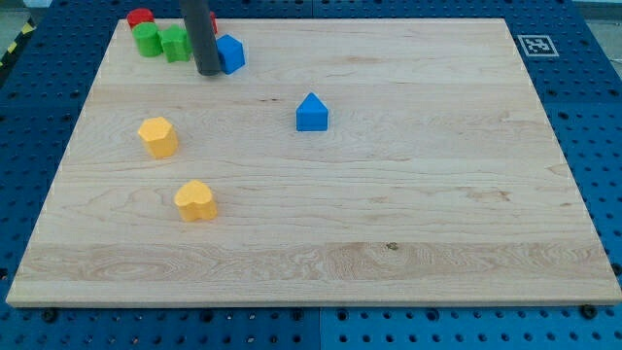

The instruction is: Push blue triangle closer to the group of blocks

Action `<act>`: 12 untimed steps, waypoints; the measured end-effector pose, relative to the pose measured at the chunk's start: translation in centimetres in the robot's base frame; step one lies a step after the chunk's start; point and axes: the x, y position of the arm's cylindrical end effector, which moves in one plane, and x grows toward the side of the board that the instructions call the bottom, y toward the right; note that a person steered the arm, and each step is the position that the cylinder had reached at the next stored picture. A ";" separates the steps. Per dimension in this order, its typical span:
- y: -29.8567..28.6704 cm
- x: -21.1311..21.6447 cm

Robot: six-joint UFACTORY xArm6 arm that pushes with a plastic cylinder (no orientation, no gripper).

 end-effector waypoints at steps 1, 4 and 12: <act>0.0 3.2; 13.3 13.0; 12.8 6.9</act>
